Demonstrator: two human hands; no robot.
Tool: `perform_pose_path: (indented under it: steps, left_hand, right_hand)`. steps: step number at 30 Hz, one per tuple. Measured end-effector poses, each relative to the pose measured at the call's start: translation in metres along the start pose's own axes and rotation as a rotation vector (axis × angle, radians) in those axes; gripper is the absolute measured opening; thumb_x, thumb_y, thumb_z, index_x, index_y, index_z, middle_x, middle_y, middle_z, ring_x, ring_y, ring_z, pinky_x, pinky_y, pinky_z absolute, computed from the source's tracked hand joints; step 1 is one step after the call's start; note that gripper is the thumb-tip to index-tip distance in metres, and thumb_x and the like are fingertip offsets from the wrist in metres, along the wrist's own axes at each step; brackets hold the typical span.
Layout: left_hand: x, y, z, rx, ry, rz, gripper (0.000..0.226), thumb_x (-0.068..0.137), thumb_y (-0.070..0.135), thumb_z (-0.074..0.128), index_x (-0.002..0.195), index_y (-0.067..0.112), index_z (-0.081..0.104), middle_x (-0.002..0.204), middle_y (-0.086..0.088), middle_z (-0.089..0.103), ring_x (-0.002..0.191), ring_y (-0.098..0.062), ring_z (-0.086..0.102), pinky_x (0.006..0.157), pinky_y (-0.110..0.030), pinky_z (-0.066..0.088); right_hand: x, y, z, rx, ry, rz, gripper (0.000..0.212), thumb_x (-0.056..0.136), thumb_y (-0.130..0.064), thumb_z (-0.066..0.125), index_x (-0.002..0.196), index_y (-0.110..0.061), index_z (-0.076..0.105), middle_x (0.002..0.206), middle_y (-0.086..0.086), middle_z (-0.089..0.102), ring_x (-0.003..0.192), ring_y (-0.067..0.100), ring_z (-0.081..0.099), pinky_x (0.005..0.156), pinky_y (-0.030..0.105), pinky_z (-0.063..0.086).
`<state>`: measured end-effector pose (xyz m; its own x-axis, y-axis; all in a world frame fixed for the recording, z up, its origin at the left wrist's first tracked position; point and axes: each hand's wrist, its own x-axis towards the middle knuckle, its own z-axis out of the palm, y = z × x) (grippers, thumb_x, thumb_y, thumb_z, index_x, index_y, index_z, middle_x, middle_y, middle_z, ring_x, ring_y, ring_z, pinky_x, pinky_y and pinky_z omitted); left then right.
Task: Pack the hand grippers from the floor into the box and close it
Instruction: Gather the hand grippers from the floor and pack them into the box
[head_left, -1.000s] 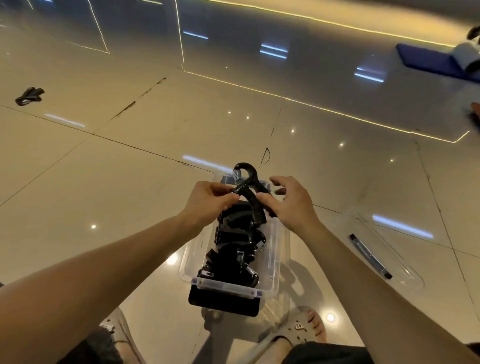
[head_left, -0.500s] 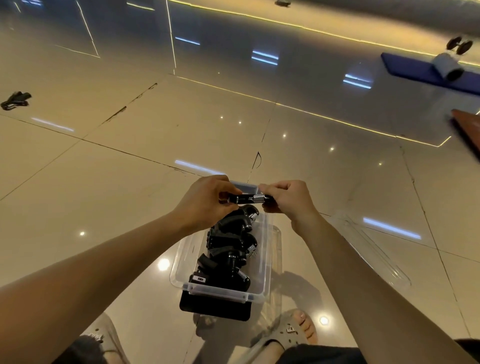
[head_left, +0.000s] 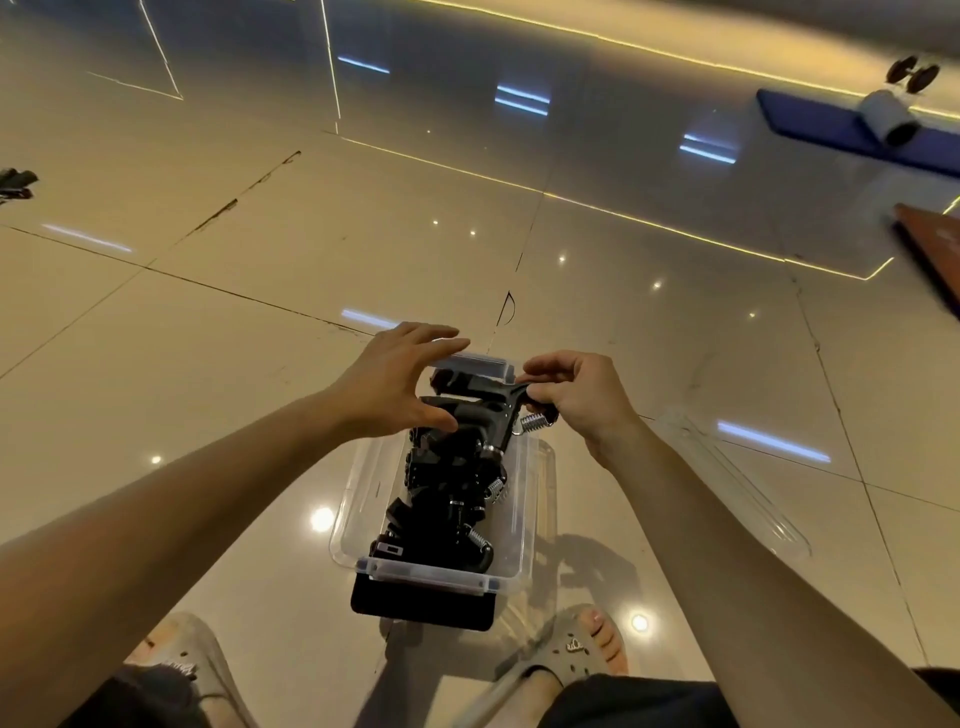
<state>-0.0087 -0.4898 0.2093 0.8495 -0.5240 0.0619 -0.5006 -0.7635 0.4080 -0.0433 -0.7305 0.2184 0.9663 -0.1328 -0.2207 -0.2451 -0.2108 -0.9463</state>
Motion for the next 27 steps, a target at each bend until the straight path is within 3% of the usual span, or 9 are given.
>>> perform_pose_path:
  steps: [6,13,17,21,24,27]
  left_hand:
    - [-0.001,-0.002,0.012,-0.12,-0.123,-0.04,0.088,0.069,0.048,0.087,0.146,0.029,0.048,0.141,0.006,0.054,0.131,-0.015,0.045,0.103,-0.028,0.032]
    - [-0.007,-0.012,0.039,-0.084,-0.037,0.007,0.072,0.073,0.042,0.084,0.136,0.021,0.058,0.12,0.005,0.061,0.108,-0.008,0.048,0.088,-0.024,0.037]
    - [-0.016,-0.025,0.066,-0.062,-0.045,-0.074,0.075,0.074,0.044,0.082,0.139,0.019,0.057,0.12,0.004,0.062,0.11,-0.013,0.05,0.088,-0.028,0.042]
    - [-0.028,-0.04,0.094,-0.021,-0.067,-0.17,0.078,0.075,0.045,0.081,0.142,0.016,0.055,0.127,0.001,0.063,0.115,-0.018,0.054,0.092,-0.03,0.044]
    - [-0.027,-0.041,0.107,0.002,-0.09,-0.193,0.077,0.077,0.045,0.08,0.143,0.015,0.054,0.129,-0.001,0.063,0.118,-0.02,0.053,0.096,-0.032,0.045]
    - [-0.023,-0.036,0.12,-0.008,-0.135,-0.21,0.079,0.077,0.044,0.081,0.145,0.015,0.052,0.135,-0.003,0.06,0.127,-0.022,0.05,0.105,-0.036,0.043]
  right_hand:
    - [0.001,0.015,0.0,0.065,-0.04,0.005,0.027,0.087,0.019,0.06,0.102,-0.001,0.07,0.097,0.018,0.075,0.086,0.022,0.073,0.076,0.03,0.063]
    - [0.006,0.038,0.007,0.077,-0.01,0.041,0.022,0.087,0.011,0.066,0.103,-0.002,0.071,0.098,0.016,0.075,0.092,0.027,0.073,0.079,0.031,0.062]
    - [0.015,0.066,0.007,-0.287,0.054,0.021,0.023,0.089,-0.01,0.074,0.112,-0.009,0.071,0.106,0.004,0.071,0.098,0.024,0.069,0.092,0.041,0.058]
    - [0.008,0.086,0.011,-0.822,-0.08,0.028,0.055,0.098,-0.028,0.061,0.148,-0.015,0.044,0.142,0.007,0.052,0.121,0.026,0.057,0.1,0.039,0.048]
    - [0.005,0.093,0.014,-0.941,-0.196,0.038,0.069,0.1,-0.029,0.058,0.158,-0.015,0.024,0.154,0.008,0.041,0.134,0.029,0.048,0.106,0.04,0.042]
    - [0.005,0.093,0.012,-0.975,-0.204,0.038,0.074,0.099,-0.029,0.06,0.16,-0.017,0.02,0.155,0.007,0.04,0.137,0.028,0.046,0.107,0.041,0.043]
